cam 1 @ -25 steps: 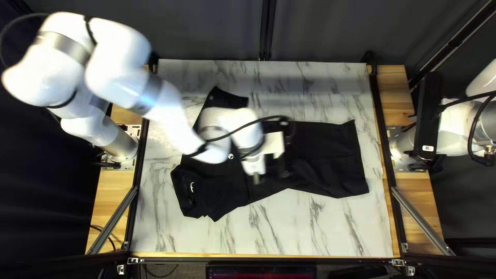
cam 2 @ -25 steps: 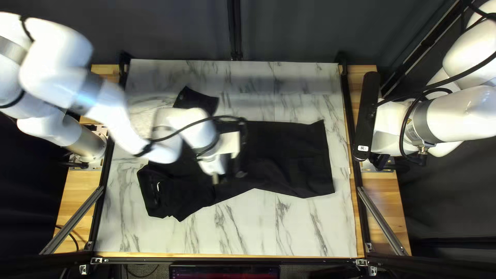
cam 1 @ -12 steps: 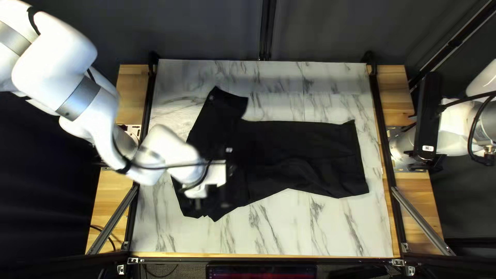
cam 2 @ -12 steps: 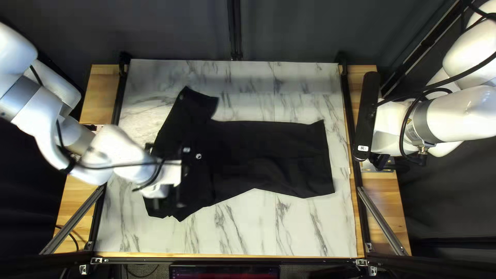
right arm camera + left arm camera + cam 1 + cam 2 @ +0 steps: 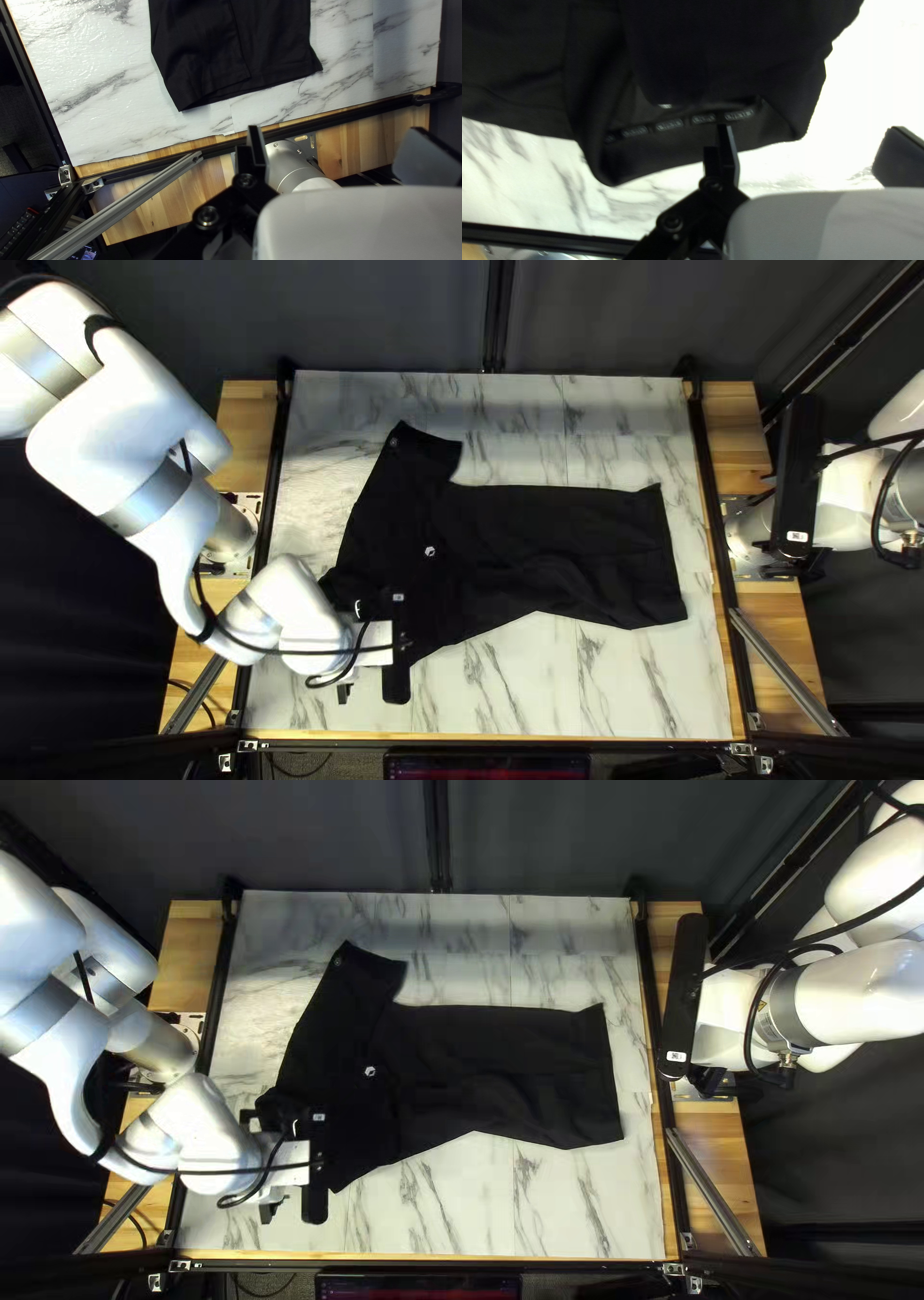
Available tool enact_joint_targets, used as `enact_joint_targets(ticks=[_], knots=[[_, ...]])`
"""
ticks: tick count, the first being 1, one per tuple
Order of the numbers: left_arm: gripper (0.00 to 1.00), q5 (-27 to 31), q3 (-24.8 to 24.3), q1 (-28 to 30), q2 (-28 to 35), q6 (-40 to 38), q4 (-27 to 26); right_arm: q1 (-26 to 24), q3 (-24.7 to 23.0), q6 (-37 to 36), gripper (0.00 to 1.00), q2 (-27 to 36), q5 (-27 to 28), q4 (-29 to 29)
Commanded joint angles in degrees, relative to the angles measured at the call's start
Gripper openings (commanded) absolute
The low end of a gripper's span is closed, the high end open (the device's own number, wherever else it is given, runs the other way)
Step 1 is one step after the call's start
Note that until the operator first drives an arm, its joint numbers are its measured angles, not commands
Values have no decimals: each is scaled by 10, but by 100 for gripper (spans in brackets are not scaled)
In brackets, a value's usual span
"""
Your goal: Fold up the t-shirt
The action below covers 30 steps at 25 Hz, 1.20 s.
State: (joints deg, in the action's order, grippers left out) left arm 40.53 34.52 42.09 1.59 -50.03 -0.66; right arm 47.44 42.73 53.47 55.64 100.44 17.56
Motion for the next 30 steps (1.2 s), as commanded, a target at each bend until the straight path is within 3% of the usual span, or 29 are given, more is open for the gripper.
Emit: enact_joint_targets(ticks=[1,2,4,5,7,12,30], knots=[[62,-29,-19,-8,-4,3,-14,0,0,0,100,0,0,0],[59,-32,-22,-10,-3,4,-15,0,0,0,100,0,0,0],[20,-42,-33,-19,0,8,-20,0,0,0,100,0,0,0],[5,-46,-36,-23,1,9,-21,0,0,0,100,0,0,0],[0,-55,-40,-31,0,15,-23,0,0,0,100,0,0,0],[0,-59,-47,-42,-1,35,-39,0,0,0,100,0,0,0],[0,165,-134,-75,226,6,2,0,0,0,100,0,0,0]])
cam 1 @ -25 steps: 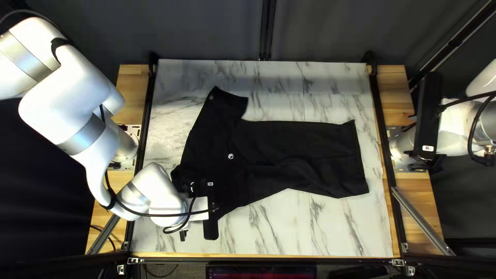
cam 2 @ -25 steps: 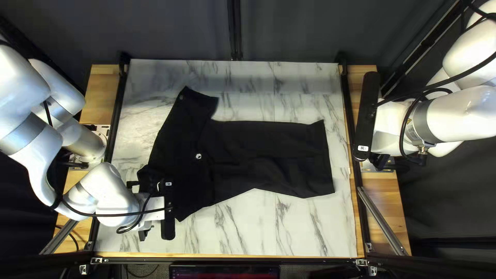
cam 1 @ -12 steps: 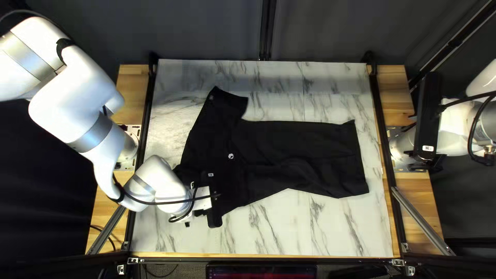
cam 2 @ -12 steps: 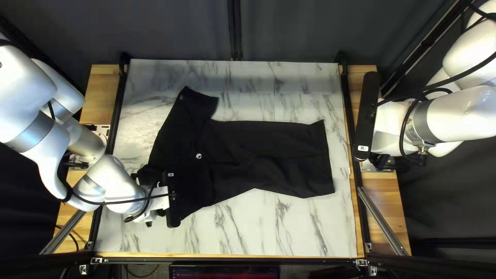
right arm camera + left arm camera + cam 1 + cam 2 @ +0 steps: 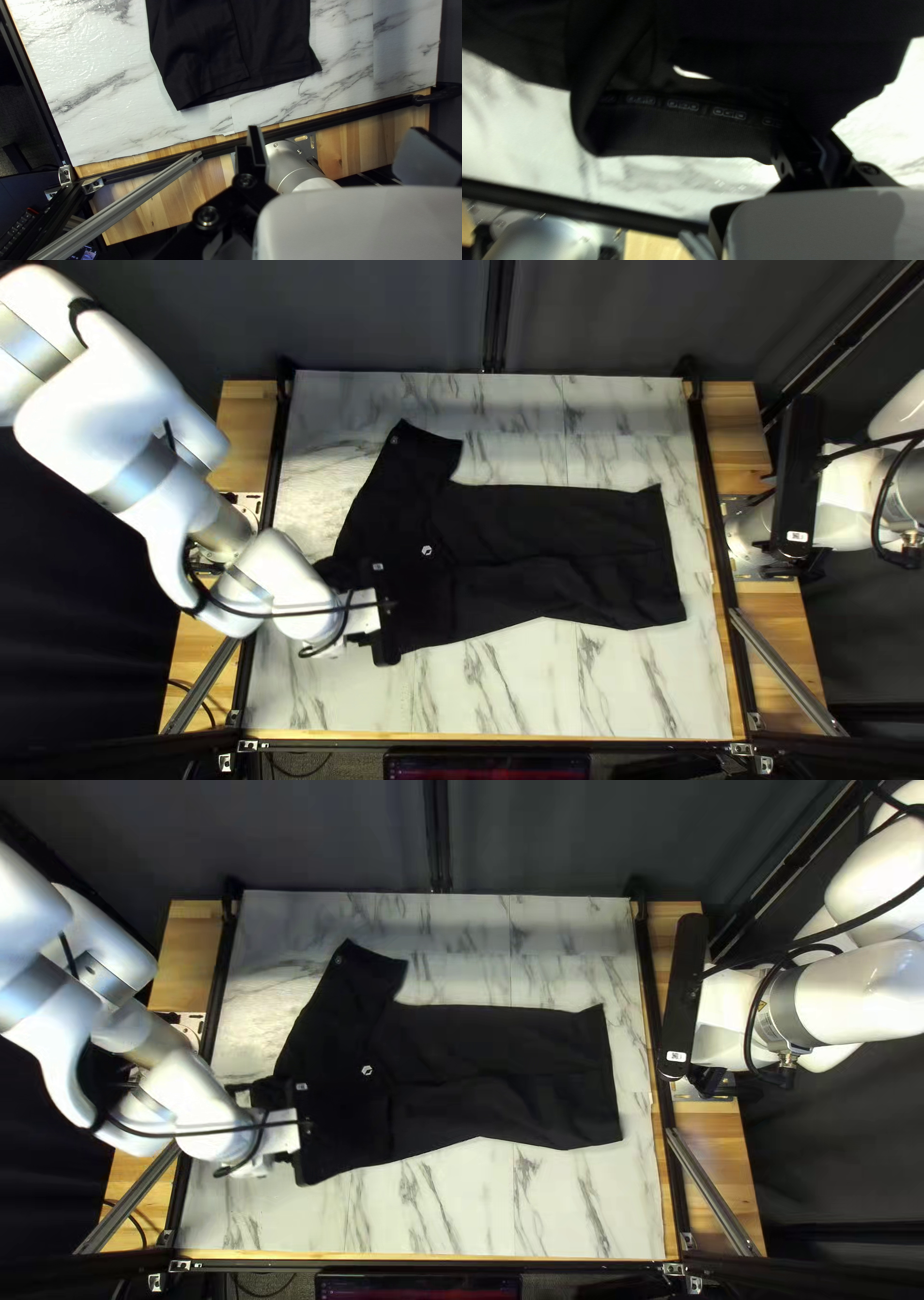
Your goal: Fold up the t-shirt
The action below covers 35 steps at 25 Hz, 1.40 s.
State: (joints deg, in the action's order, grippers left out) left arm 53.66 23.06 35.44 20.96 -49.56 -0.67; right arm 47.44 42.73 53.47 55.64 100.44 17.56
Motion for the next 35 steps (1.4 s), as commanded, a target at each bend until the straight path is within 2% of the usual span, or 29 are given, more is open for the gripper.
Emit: enact_joint_targets(ticks=[1,4,7,8,9,17,22,27,30,35], knots=[[0,46,-28,-11,45,4,1,0,0,0,100,0,0,0],[0,80,-45,-18,80,6,-3,0,0,0,100,0,0,0],[0,89,-53,-23,89,7,-6,0,0,0,100,0,0,0],[18,84,-55,-26,84,9,-8,0,0,0,100,0,0,0],[100,83,-55,-26,83,10,-8,0,0,0,100,0,0,0],[100,76,-38,-39,75,20,-5,0,0,0,100,0,0,0],[100,90,-4,-76,79,61,10,0,0,0,100,0,0,0],[100,140,60,-142,100,143,30,0,0,0,100,0,0,0],[100,179,93,-180,135,202,35,0,0,0,100,0,0,0],[100,274,160,-240,215,305,35,0,0,0,100,0,0,0]])
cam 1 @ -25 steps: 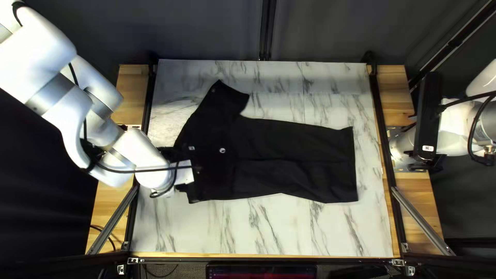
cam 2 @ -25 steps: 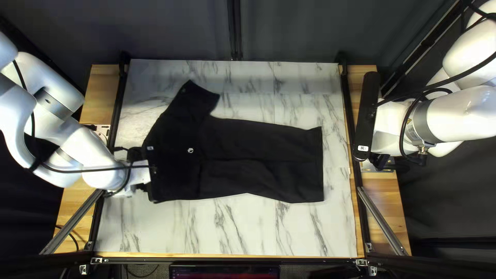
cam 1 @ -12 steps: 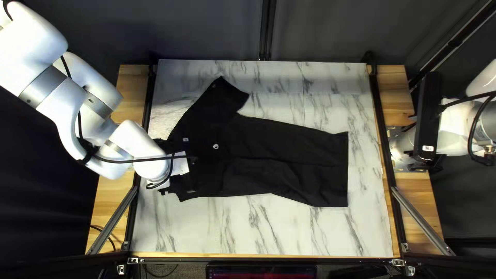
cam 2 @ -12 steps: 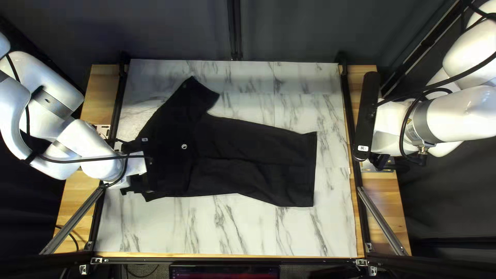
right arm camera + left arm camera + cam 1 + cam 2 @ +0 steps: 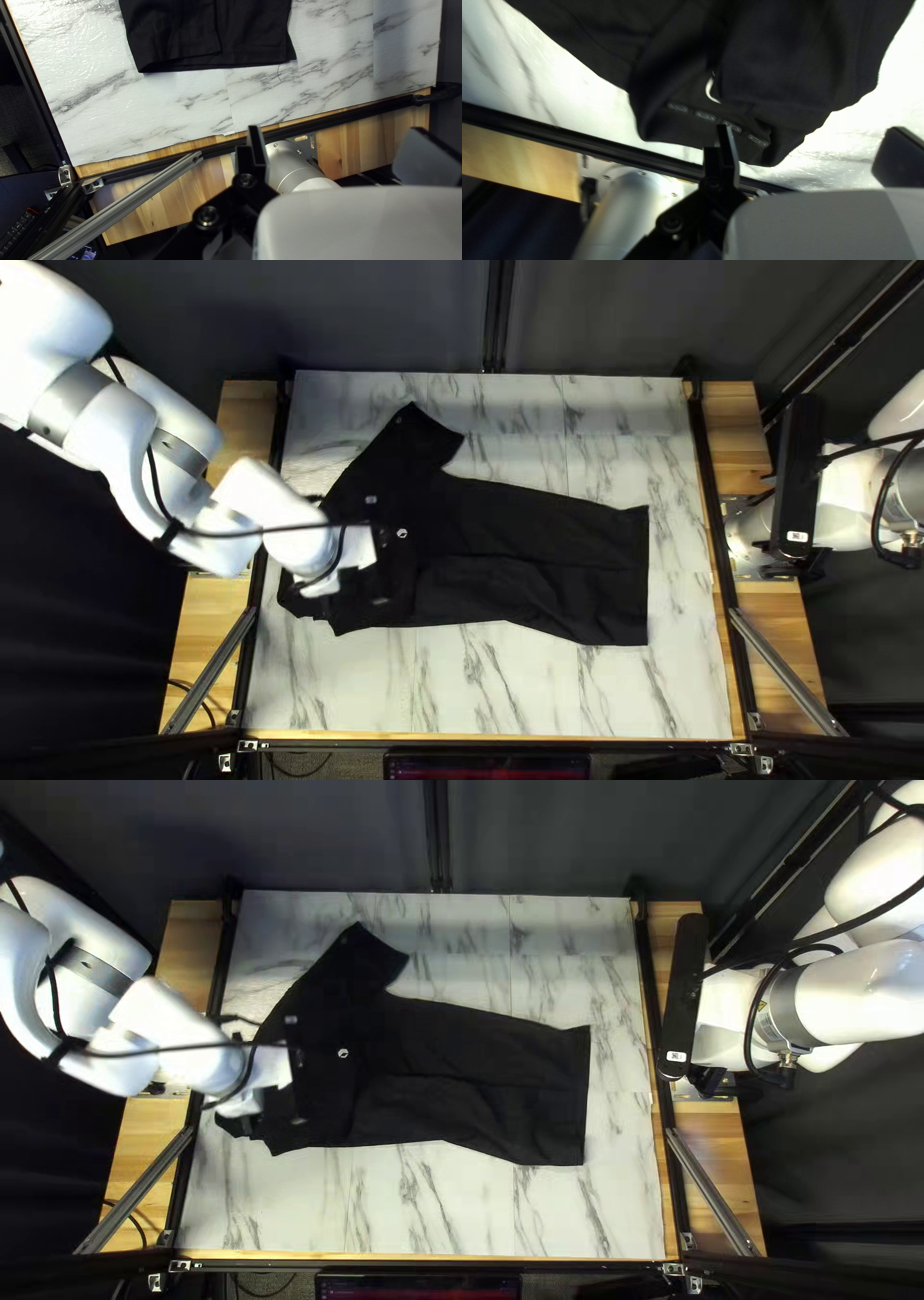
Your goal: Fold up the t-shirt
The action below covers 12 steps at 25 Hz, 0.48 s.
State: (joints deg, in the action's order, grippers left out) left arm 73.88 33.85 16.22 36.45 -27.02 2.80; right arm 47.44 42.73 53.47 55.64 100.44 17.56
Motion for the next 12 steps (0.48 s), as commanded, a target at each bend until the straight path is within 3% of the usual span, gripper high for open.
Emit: enact_joint_targets(ticks=[1,9,12], knots=[[100,95,69,-73,80,116,-3,0,0,0,100,0,0,0],[100,231,179,-224,164,291,-21,0,0,0,100,0,0,0],[100,236,182,-226,169,292,-21,0,0,0,100,0,0,0]])
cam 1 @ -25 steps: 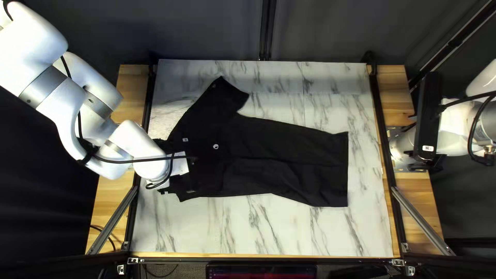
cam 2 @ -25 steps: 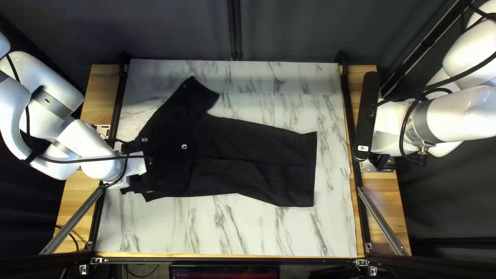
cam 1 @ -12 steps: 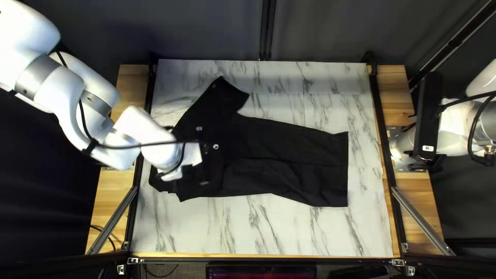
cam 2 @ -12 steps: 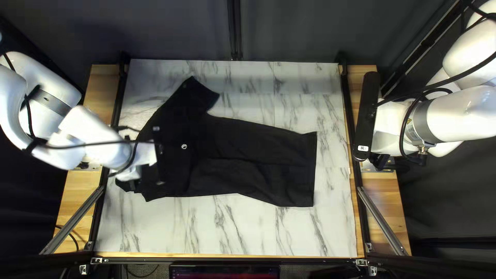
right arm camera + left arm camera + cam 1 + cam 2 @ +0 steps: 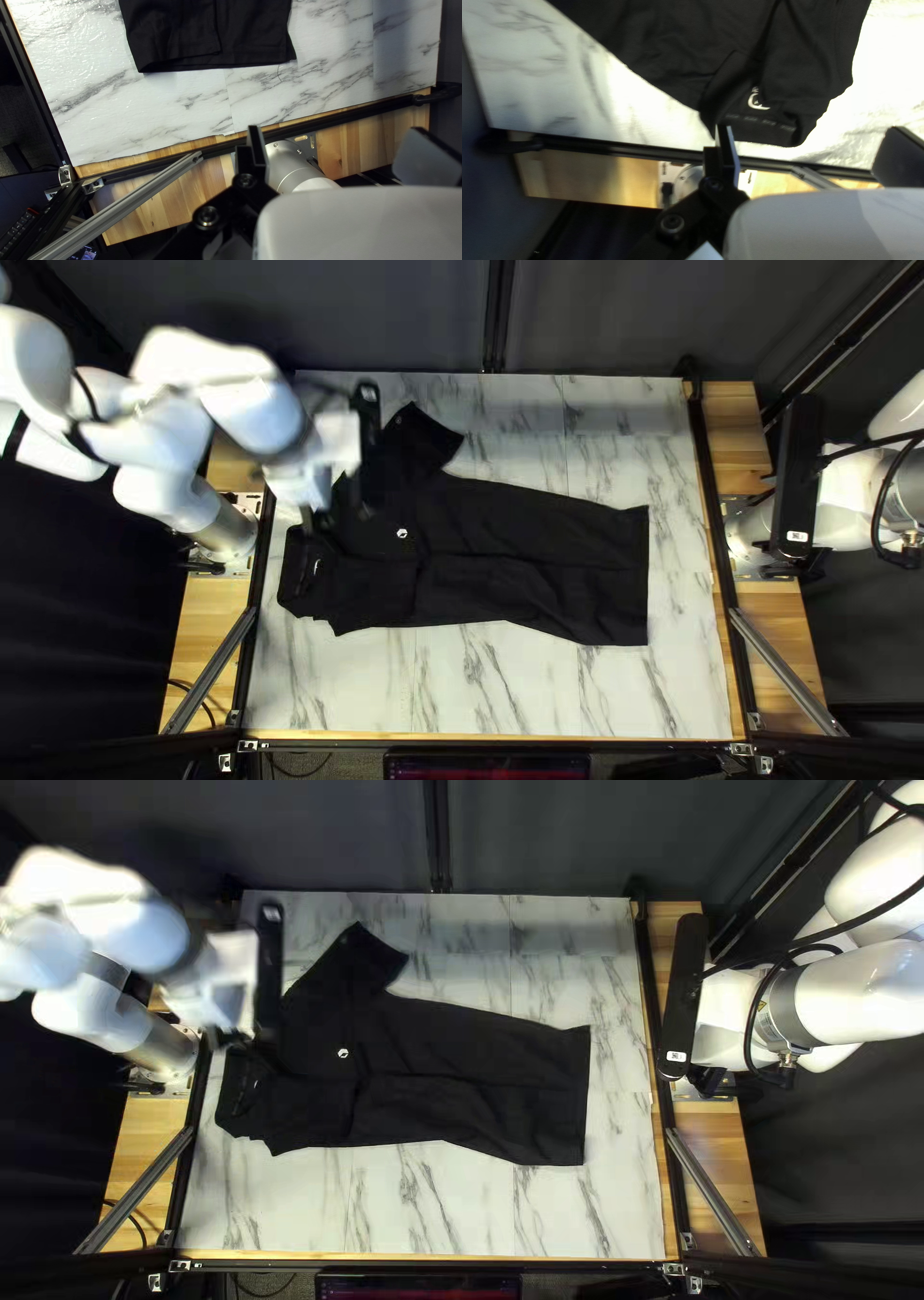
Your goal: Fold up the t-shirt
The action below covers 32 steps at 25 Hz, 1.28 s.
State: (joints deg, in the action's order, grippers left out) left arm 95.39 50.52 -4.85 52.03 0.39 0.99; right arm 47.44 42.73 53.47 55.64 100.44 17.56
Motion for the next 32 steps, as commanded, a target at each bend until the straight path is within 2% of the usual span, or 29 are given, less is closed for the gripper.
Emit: enact_joint_targets(ticks=[1,25,26,27,29,30,31,32], knots=[[100,21,15,-15,13,18,-3,0,0,0,100,0,0,0],[100,21,15,-15,13,18,-3,0,0,0,100,0,0,0],[100,21,15,-15,13,18,-3,-8,-6,-10,100,-1,-6,7],[100,21,15,-15,13,18,-3,-43,-15,-43,100,-6,-26,2],[100,21,15,-15,13,18,-3,-134,-59,-126,100,-25,-101,-14],[100,21,15,-15,13,18,-3,-152,-74,-142,100,-26,-122,-18],[100,21,15,-15,13,18,-3,-186,-116,-172,100,-22,-171,-26],[100,21,15,-15,13,18,-3,-205,-139,-188,100,-22,-200,-32]])
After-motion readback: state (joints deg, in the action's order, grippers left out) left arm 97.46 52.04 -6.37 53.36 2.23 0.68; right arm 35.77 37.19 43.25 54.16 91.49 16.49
